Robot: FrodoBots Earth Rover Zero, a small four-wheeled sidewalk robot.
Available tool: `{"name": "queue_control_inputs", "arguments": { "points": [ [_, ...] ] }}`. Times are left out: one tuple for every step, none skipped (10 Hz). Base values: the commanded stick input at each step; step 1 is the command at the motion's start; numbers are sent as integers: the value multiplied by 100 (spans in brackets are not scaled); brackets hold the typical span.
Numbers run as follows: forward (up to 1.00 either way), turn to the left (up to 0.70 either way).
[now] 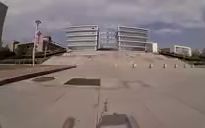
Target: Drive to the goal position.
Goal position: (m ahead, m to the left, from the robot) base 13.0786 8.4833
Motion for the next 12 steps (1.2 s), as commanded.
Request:
{"name": "queue_control_inputs", "arguments": {
  "points": [
    [100,0],
    [100,0],
    [100,0],
    [100,5],
    [100,30],
    [100,38],
    [100,40],
    [100,40],
    [100,24],
    [100,0],
    [100,0],
    [100,0]
  ]
}}
